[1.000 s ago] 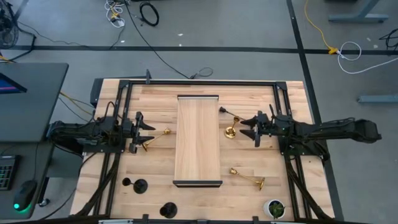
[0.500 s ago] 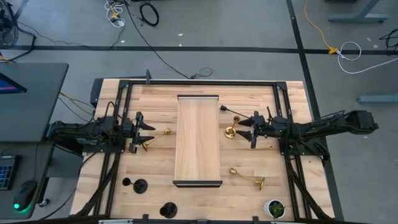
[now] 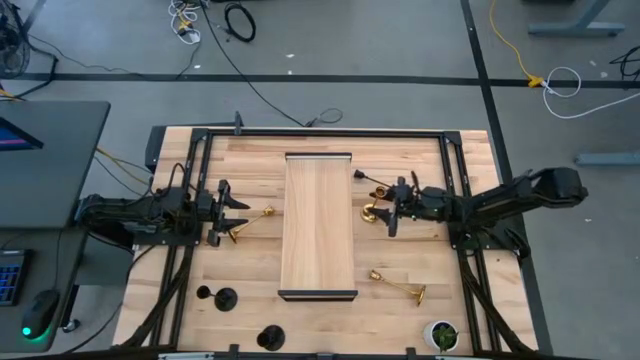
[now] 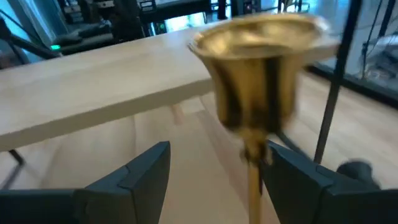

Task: Pick & Place candle stick holders
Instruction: Put the top right gold candle holder on the shelf

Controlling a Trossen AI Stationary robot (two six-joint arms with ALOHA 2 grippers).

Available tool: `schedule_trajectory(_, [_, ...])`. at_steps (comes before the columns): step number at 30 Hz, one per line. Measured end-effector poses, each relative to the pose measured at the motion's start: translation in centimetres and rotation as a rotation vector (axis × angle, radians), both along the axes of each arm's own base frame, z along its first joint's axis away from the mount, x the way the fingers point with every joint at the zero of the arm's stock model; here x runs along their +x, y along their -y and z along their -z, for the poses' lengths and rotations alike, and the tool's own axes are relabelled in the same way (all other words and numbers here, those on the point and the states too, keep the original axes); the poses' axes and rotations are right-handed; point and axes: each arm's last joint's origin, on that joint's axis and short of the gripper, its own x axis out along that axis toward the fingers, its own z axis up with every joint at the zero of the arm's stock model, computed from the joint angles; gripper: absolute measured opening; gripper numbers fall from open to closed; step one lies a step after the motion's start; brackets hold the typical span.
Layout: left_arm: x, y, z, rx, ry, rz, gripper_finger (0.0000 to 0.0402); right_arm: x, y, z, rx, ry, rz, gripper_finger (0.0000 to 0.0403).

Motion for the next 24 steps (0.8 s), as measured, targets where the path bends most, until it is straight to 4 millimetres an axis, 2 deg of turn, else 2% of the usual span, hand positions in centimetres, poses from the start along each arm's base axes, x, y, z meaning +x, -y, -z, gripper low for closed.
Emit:
schedule_trajectory(5, [0.0, 0.0, 0.0, 0.0, 0.0, 0.003, 0.0181, 0.9, 0.1, 0.7, 0.002, -0.056, 0.017, 0.0243])
schedule_trajectory(9, [0.0, 0.0, 0.0, 0.0, 0.0, 0.004, 0.0181, 1.0, 0.2, 1.2, 0.015, -0.077, 0.036, 0.0222])
schedule_trajectory(13, [0.0, 0.0, 0.0, -0.001, 0.0, 0.004, 0.0181, 1.0, 0.1, 1.2, 0.022, -0.076, 0.025, 0.017])
schedule_trajectory(21, [0.0, 0.0, 0.0, -0.001, 0.0, 0.004, 0.0181, 1.0, 0.2, 1.2, 0.012, -0.084, 0.028, 0.0016])
schedule_trajectory(24, [0.0, 0.0, 0.0, -0.001, 0.0, 0.004, 0.0181, 1.0, 0.2, 1.2, 0.024, -0.078, 0.031, 0.0014])
